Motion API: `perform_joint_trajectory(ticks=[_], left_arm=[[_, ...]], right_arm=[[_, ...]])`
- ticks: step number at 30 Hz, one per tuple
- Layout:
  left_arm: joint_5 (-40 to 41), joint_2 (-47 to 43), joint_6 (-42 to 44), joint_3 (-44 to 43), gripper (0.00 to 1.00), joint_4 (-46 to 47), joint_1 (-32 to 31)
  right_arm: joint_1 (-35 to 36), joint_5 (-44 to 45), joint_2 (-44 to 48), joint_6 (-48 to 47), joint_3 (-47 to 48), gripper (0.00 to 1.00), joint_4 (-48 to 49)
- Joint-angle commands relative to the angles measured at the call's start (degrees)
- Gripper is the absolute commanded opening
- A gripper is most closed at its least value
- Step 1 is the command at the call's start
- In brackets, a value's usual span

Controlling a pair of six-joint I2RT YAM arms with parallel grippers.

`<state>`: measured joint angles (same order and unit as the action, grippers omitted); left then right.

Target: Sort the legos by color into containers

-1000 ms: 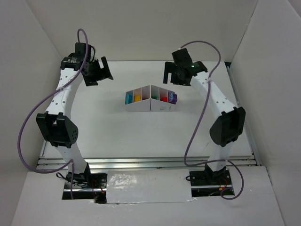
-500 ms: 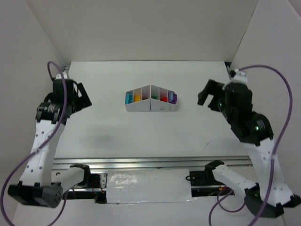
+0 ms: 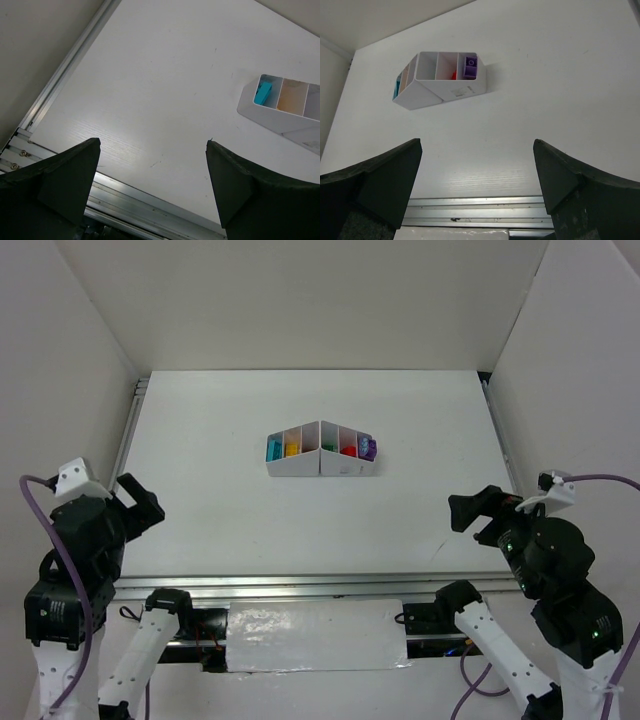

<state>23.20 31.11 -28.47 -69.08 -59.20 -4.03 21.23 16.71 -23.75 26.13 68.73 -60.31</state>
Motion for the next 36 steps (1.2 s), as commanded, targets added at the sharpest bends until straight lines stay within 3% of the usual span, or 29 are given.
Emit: perform_joint_trajectory(ticks=[1,20,36], left_arm=[[1.1,-3.3,0.4,0.2,0.99,-1.6,-0.4],[5.1,-7.6,-1.4,1.8,1.00,-1.6,-1.0],[5.6,-8.0,-1.7,2.5,1.00,-1.3,-1.6]], right_arm=[[-0.1,1.6,-0.2,0.8,-1.1,1.00,-0.3],[-0.1,2.9,7.8,3.2,-3.0,1.00,-1.2],[-0.1,1.9,6.5,2.9,-3.6,1.00,1.0]])
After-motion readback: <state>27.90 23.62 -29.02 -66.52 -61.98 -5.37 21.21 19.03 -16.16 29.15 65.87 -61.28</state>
